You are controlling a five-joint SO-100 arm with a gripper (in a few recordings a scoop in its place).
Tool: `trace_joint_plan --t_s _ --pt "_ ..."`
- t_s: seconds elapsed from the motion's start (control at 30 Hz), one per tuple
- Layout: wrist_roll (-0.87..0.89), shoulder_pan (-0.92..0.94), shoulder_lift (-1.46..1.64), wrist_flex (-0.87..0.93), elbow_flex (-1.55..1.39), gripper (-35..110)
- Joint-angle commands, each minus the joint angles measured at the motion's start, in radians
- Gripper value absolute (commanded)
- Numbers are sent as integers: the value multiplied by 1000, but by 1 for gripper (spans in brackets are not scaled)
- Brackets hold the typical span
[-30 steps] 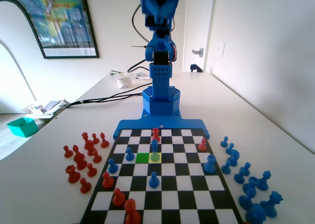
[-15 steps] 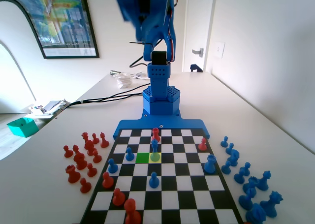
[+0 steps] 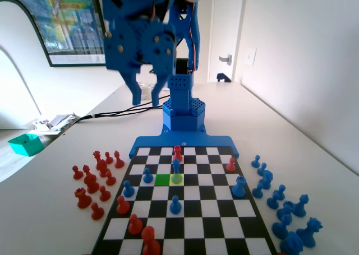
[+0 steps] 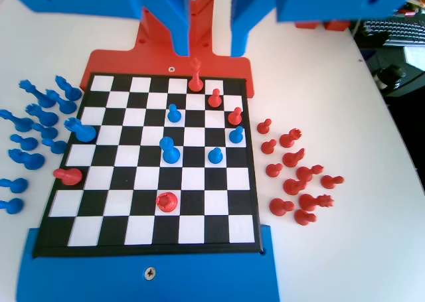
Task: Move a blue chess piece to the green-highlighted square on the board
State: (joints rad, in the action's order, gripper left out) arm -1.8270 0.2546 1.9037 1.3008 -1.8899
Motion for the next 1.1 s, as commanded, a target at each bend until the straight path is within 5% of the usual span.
trace_joint_plan --t_s 0.0,1.07 --pt "-5 8 -6 -37 -17 14" --pt "60 -127 -301 -385 -224 17"
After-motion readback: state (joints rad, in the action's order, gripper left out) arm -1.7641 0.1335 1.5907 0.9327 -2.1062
